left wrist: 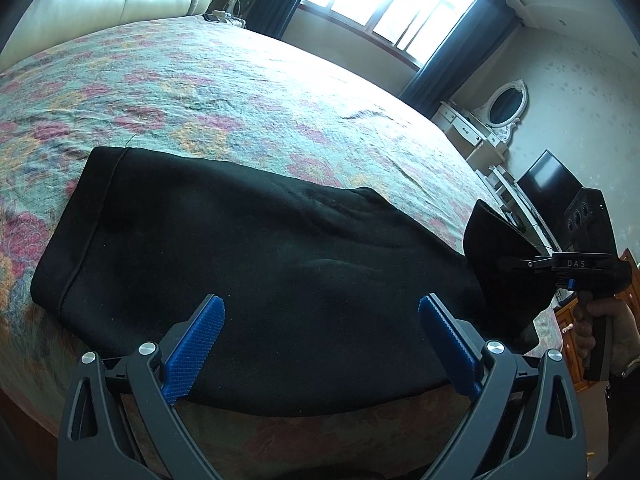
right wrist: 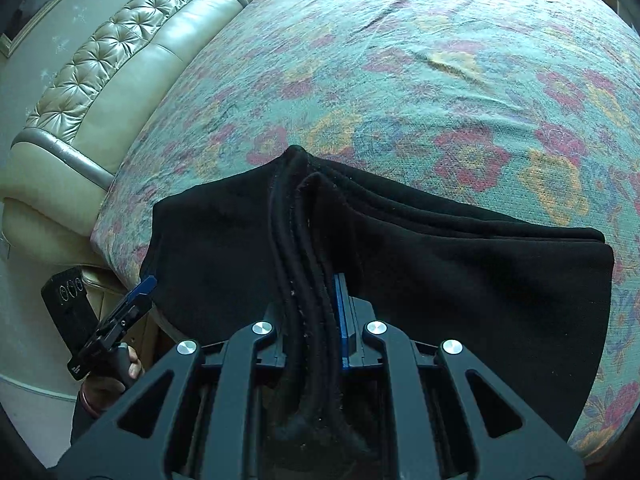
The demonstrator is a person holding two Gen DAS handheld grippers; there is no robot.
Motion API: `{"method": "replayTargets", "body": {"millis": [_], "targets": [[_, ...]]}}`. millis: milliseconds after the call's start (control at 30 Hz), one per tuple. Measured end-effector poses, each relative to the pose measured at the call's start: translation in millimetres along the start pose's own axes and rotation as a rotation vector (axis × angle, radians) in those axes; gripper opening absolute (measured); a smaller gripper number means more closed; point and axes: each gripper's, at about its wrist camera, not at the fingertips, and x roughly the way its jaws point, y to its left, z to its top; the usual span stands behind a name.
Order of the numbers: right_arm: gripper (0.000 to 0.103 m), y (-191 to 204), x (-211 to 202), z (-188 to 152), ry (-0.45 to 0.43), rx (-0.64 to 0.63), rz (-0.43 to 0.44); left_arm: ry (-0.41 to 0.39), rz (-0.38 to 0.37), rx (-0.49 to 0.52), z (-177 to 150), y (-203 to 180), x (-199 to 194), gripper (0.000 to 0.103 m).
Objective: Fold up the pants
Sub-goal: 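Lift the held trouser end and fold it over toward the waistband, then open the right gripper and release the folded end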
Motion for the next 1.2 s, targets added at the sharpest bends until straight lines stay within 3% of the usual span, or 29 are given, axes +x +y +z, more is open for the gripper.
{"method": "replayTargets", "body": {"millis": [267,533,700,833,933,1033,1100,1200], "targets": [[0.015,9.5,34.7,-4.2,0.023,-0.011,-0.054,0.006,0.002,-0.012,-1.5,5.7,1.6,0.097],[0.053,15.1,61.2,-16.6,0.022,0.028,-0.003,0.019,0.010,-0.021,-3.7,9.0,5.9,0.097],[0.063,21.8,69.9,-22.7,-0.003,0.069,0.090,0.028,0.016,-0.028,-8.1,10.6,8.3,0.097],[0.067,27.0,74.6,-23.6,-0.005,0.056,0.094,0.032,0.021,-0.020,-9.8,10.4,9.6,0.097],[0.067,20.7,60.4,-24.4,-0.034,0.078,0.173,0.032,0.018,-0.018,-8.4,9.6,10.6,0.097],[0.067,7.9,23.2,-30.5,-0.116,0.079,0.228,0.032,0.017,-0.019,-8.9,10.0,10.6,0.097],[0.067,-8.9,-11.3,-39.5,-0.185,0.068,0.240,0.033,0.017,-0.017,-8.8,9.8,10.8,0.097],[0.079,-58.2,-64.0,-60.3,-0.289,0.119,0.194,0.032,0.019,-0.014,-9.4,7.8,11.1,0.097]]}}
